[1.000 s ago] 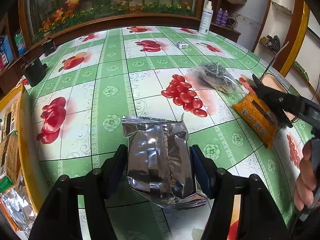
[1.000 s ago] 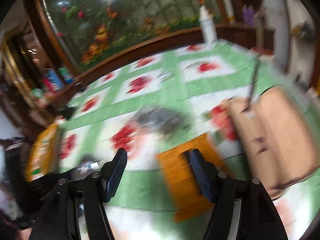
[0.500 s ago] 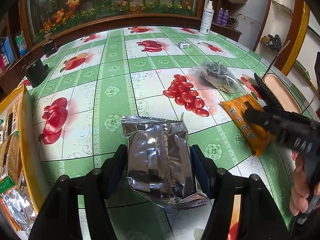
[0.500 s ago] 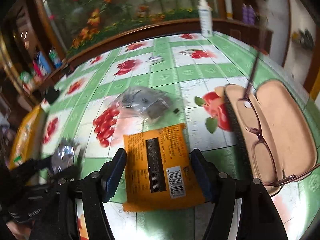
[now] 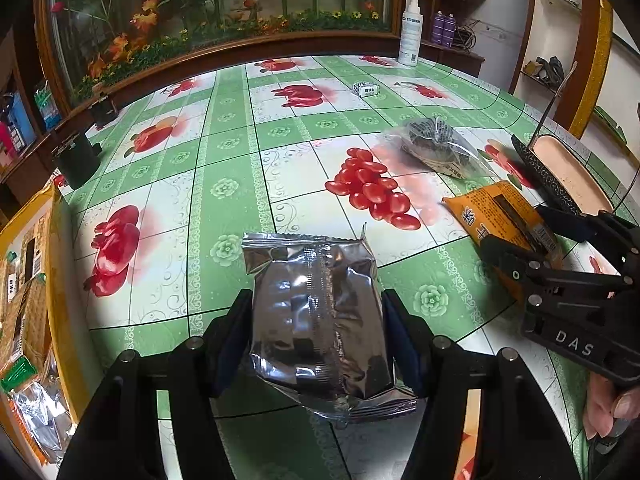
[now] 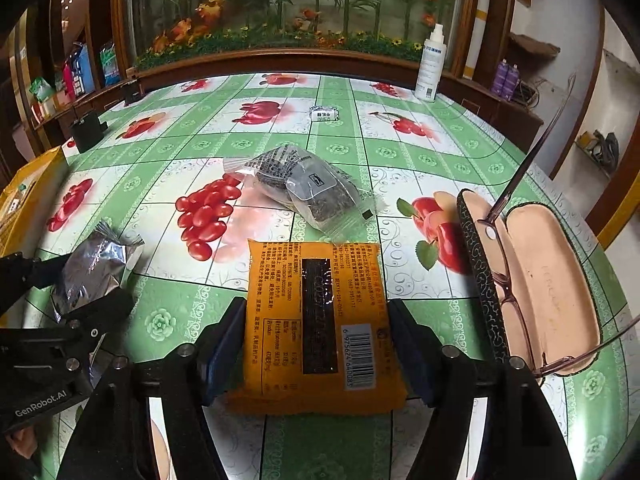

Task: Organize snacks
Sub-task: 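Grasp the orange snack bag with the right gripper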

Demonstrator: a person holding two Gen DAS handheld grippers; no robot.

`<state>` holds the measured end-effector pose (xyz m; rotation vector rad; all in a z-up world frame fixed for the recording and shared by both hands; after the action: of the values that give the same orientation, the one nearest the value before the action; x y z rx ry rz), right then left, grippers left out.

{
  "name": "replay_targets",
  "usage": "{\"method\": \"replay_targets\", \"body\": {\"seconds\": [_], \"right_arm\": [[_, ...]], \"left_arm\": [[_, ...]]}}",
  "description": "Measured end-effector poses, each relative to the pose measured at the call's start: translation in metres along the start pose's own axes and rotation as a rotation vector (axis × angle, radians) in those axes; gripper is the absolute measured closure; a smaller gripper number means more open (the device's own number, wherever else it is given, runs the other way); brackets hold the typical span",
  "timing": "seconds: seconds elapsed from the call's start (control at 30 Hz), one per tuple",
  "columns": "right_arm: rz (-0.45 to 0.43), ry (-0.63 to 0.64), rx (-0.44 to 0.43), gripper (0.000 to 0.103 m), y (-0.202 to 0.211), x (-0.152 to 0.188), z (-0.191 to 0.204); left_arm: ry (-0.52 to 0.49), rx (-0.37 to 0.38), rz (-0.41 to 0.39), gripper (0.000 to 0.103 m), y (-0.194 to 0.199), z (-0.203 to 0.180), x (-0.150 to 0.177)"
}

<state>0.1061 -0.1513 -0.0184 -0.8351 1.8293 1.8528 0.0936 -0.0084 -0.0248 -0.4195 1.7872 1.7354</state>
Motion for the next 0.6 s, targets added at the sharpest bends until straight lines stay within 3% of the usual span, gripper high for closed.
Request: {"method": "replay_targets", "body": {"seconds": [0.33,0.6], "right_arm": [[0.007,0.050,0.005,0.029,0.000,0.004,0.013],[0.023,0.002,-0.034,0.029,-0.002,0.004,0.008]], "left_arm": [[0.013,-0.005,-0.008,0.040,-0.001,0.000,0.000],[0.016,-0.008,-0.008,0.039,-0.001,-0.001,0.001]]}}
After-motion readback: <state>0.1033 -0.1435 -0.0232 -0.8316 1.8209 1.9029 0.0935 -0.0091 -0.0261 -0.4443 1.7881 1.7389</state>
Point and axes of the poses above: each gripper's, at about its wrist camera, not at the fingertips, and y roughly against the way its jaws point, z to its left, x to its underside, the point moved 4 cm from there along -y, roughly the way its jaws point, and after that the axes turned 2 degrees about -y, right-handed, at the moved point
